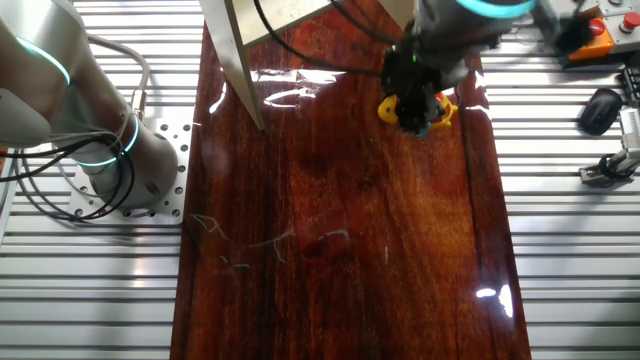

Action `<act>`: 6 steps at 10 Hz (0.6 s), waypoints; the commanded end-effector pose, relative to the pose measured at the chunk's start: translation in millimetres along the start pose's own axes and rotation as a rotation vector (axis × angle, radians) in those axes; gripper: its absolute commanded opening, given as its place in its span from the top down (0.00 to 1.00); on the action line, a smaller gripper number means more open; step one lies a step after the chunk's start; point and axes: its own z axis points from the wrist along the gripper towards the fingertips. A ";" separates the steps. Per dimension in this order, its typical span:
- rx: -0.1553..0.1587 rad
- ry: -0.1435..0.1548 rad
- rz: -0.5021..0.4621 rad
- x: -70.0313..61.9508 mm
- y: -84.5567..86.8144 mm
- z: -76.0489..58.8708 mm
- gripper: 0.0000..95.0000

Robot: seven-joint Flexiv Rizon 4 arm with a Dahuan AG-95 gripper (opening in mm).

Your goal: Put the object on the shelf

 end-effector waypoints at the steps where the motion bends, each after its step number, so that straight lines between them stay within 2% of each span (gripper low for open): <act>1: -0.019 -0.022 -0.066 -0.8 0.3 -0.7 1.00; 2: -0.060 -0.041 -0.058 -2.5 2.0 0.5 1.00; 3: -0.066 -0.040 -0.053 -5.9 9.7 -3.7 1.00; 5: -0.079 -0.033 -0.044 -5.0 32.7 -27.3 1.00; 6: -0.084 -0.012 -0.027 -2.5 47.6 -41.6 1.00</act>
